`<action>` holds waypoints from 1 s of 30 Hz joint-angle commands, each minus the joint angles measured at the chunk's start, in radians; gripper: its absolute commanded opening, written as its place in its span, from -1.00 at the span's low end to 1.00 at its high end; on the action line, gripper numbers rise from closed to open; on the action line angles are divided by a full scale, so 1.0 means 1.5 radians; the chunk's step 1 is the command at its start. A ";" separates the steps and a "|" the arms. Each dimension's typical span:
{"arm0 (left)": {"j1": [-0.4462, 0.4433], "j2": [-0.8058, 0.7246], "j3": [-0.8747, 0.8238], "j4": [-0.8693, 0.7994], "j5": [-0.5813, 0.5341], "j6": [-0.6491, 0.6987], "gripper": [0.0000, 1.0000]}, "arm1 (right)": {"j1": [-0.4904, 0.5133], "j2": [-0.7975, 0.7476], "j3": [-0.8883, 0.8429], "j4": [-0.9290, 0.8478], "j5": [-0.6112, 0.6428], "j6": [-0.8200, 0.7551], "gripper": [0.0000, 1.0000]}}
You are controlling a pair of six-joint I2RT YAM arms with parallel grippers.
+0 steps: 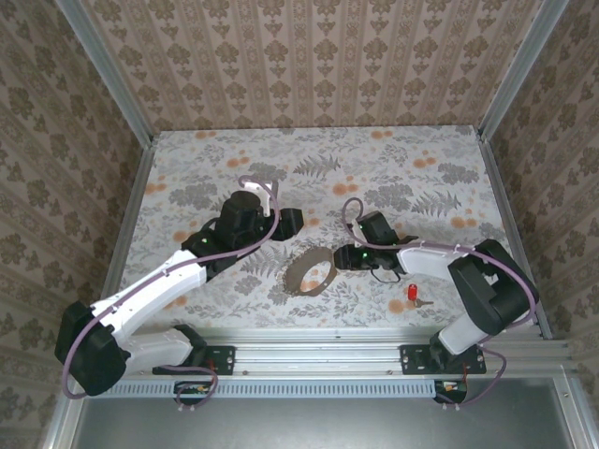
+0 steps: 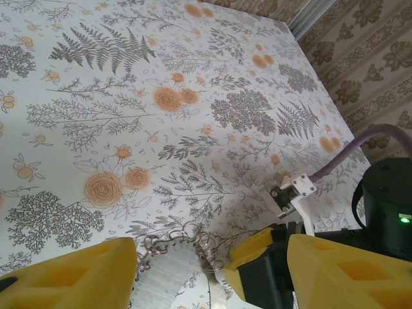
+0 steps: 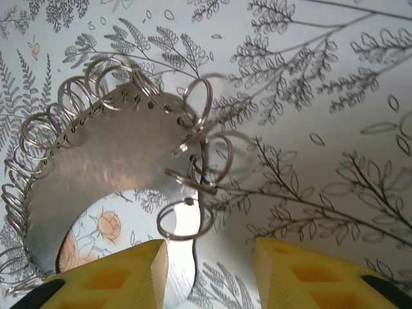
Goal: Put the keys on the keyring
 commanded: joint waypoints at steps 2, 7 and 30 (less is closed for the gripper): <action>0.005 0.005 0.016 0.011 0.005 0.013 0.32 | 0.008 0.024 0.035 0.018 -0.017 -0.008 -0.17; 0.006 0.002 0.013 0.011 0.006 0.013 0.32 | 0.016 0.036 0.045 0.017 -0.018 -0.011 -0.17; 0.008 -0.001 0.000 0.025 0.006 0.008 0.34 | 0.043 0.000 0.033 -0.056 0.049 -0.078 -0.18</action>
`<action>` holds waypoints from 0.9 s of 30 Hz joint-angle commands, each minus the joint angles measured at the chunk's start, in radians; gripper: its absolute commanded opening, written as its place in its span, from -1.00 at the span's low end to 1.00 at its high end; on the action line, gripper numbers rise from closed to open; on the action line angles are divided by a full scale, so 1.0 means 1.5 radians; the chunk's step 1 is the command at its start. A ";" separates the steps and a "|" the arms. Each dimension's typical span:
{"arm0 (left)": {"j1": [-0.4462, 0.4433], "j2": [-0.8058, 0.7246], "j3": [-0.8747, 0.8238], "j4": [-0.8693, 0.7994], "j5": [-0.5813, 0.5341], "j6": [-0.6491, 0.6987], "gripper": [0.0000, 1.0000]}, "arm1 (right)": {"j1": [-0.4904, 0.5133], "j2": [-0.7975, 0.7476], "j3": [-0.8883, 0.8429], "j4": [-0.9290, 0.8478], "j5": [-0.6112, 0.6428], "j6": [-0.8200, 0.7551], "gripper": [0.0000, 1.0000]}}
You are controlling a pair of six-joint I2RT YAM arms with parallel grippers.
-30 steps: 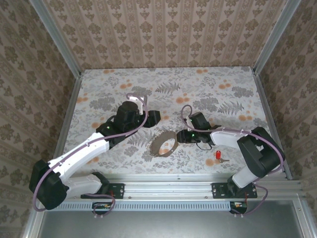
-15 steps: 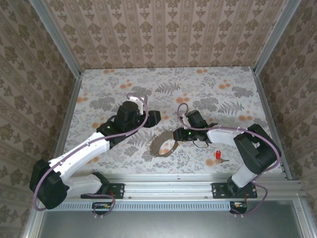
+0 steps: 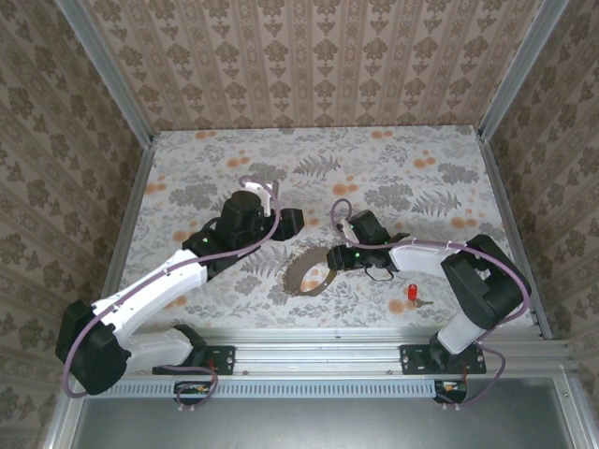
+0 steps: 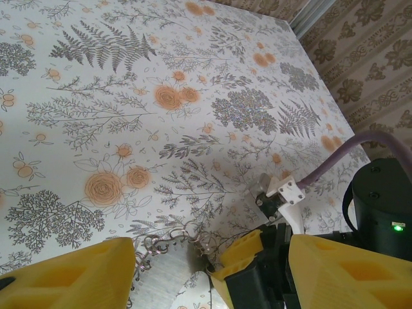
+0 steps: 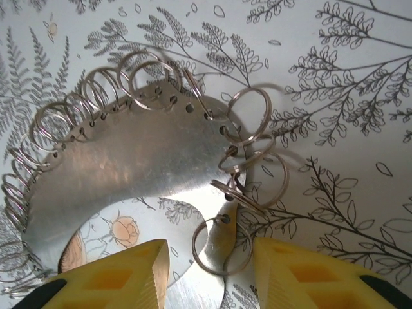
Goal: Put the keys on the keyring
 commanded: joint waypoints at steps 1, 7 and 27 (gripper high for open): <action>0.007 -0.004 -0.001 0.025 0.006 0.008 0.34 | 0.008 -0.022 0.004 -0.044 0.035 -0.039 -0.18; 0.007 -0.001 -0.003 0.028 0.009 0.006 0.35 | 0.018 -0.034 0.009 -0.058 0.075 -0.047 -0.14; 0.008 0.000 -0.007 0.031 0.014 0.004 0.37 | 0.018 0.018 0.055 -0.051 0.060 -0.052 -0.27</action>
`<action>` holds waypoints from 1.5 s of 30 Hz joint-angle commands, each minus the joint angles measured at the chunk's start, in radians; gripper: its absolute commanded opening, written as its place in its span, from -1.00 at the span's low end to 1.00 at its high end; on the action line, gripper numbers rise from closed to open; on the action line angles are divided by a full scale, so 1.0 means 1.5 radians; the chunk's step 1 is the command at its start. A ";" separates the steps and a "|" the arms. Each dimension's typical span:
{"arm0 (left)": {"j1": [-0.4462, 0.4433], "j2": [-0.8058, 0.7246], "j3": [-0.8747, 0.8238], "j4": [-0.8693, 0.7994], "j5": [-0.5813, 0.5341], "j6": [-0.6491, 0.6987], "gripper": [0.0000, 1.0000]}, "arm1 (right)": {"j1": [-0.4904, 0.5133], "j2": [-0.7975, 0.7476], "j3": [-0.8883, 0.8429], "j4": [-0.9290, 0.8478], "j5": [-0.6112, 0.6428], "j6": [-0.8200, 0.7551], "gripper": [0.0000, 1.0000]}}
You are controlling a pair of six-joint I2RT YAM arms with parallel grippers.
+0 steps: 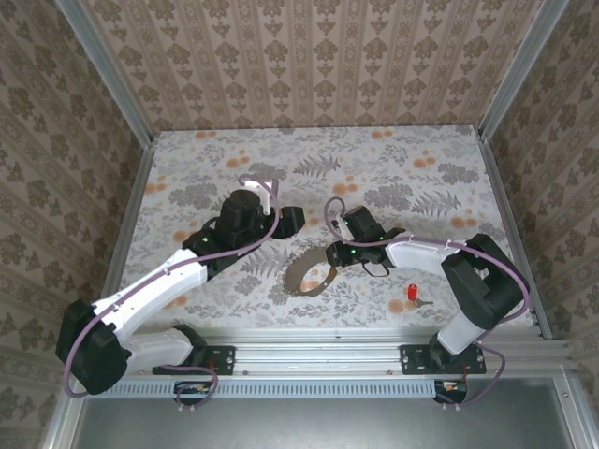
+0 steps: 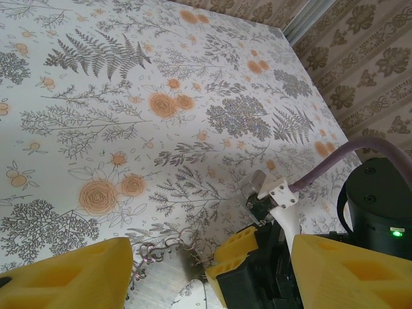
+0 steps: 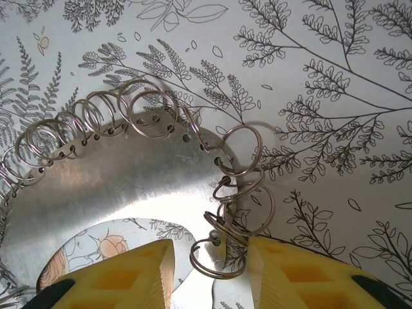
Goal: Put the keys on the keyring
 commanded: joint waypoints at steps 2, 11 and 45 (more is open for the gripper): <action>0.004 -0.003 -0.007 0.012 0.007 0.004 0.37 | 0.003 0.005 0.000 -0.003 -0.003 -0.010 -0.26; 0.005 0.003 -0.008 0.021 0.010 0.002 0.38 | 0.003 0.005 -0.017 0.008 -0.003 -0.006 -0.25; 0.006 0.001 -0.009 0.020 0.017 0.002 0.39 | 0.003 0.020 0.013 0.004 -0.018 -0.009 -0.79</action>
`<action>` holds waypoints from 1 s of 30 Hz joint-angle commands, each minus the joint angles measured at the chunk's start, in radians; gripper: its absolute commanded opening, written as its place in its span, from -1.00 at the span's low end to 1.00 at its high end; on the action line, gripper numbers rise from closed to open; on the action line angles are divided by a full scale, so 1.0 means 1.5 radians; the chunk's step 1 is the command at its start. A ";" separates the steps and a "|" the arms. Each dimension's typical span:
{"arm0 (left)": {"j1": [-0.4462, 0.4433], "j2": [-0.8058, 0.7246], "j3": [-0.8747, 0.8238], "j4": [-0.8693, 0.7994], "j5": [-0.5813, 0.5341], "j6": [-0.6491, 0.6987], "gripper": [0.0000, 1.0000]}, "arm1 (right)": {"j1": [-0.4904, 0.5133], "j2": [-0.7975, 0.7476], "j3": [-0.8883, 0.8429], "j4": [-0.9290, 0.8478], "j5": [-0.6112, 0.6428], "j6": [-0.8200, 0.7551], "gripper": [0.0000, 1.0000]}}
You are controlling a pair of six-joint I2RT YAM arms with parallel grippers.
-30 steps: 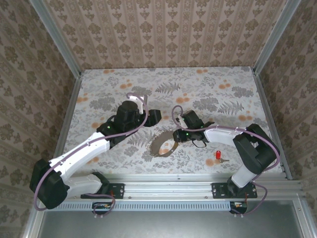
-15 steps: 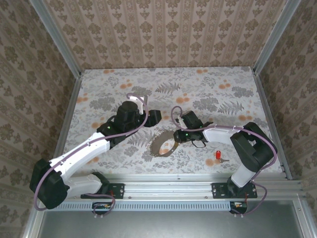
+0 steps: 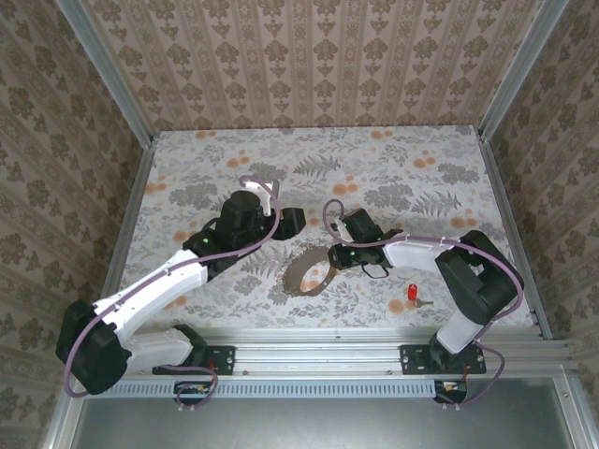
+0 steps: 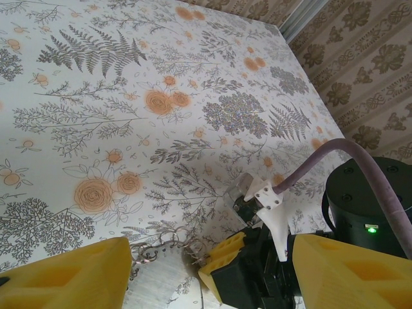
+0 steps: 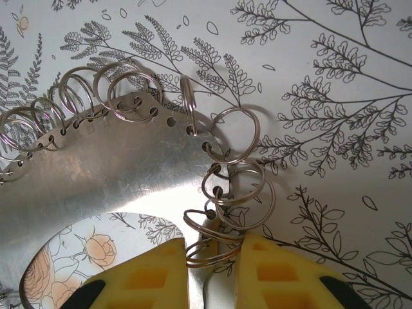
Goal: Put the keys on the keyring
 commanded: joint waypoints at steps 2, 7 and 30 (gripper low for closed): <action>0.006 0.002 0.000 0.010 0.008 0.002 0.39 | 0.003 -0.005 0.016 -0.011 -0.008 -0.009 -0.86; 0.006 0.003 0.000 0.009 0.011 0.002 0.40 | 0.003 -0.022 0.014 -0.019 -0.013 -0.010 -0.99; -0.043 0.098 0.081 -0.163 -0.027 0.070 0.14 | -0.085 -0.096 -0.017 -0.077 0.040 0.119 -0.31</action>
